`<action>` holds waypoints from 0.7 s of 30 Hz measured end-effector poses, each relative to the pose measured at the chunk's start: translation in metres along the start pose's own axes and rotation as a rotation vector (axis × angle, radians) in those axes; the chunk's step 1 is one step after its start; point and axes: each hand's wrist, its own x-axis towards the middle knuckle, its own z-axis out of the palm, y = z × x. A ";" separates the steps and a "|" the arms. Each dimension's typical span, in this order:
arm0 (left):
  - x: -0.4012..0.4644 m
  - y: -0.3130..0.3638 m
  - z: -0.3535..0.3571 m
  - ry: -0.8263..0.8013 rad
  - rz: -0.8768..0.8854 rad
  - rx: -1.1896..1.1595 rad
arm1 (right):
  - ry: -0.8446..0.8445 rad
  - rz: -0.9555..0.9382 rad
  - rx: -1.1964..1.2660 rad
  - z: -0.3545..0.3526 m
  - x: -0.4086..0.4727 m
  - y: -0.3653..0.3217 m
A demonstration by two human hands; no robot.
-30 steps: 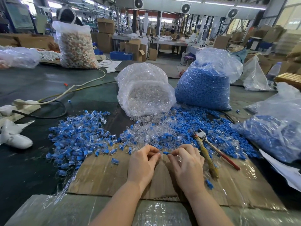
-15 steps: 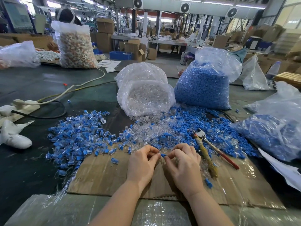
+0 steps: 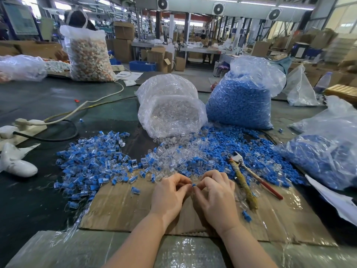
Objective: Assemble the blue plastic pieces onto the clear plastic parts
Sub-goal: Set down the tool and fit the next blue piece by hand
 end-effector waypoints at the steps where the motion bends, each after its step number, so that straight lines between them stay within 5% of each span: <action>1: 0.000 0.000 0.000 -0.002 -0.001 -0.006 | 0.006 -0.003 0.001 0.000 0.000 0.000; 21: 0.001 0.003 -0.002 0.004 0.006 -0.024 | 0.025 -0.047 0.148 -0.008 0.002 -0.003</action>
